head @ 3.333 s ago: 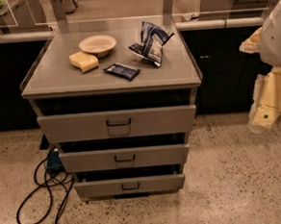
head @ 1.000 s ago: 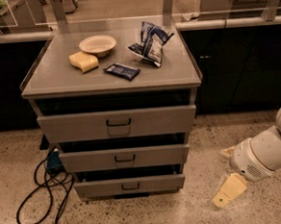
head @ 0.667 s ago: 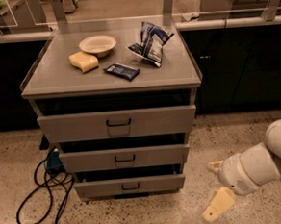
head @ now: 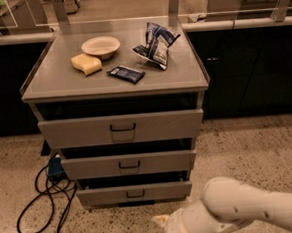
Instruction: Open bottom drawer
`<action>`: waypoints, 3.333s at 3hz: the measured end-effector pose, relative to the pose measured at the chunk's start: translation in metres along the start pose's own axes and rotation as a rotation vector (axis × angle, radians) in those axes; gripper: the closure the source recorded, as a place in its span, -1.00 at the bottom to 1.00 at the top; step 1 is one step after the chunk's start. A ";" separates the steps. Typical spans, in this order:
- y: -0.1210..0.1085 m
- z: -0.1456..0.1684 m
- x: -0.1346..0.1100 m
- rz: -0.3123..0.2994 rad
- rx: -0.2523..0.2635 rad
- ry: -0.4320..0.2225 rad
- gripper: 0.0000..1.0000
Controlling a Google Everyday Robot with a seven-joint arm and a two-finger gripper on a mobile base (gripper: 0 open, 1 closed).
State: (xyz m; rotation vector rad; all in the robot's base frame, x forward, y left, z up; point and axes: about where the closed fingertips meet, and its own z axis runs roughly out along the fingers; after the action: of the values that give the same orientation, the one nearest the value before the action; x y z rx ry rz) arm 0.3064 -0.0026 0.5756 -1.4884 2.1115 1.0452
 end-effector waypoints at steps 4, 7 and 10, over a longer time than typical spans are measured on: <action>-0.028 0.075 -0.023 0.044 0.011 0.005 -1.00; -0.193 -0.026 0.016 0.107 0.168 -0.234 -1.00; -0.187 -0.004 0.019 0.026 0.335 -0.022 -1.00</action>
Offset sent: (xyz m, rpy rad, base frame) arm -0.0150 0.0529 -0.0243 -0.0508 0.0295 0.0503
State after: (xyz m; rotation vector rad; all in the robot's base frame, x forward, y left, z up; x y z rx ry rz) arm 0.4705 -0.0500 0.4977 -1.2838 2.1662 0.6685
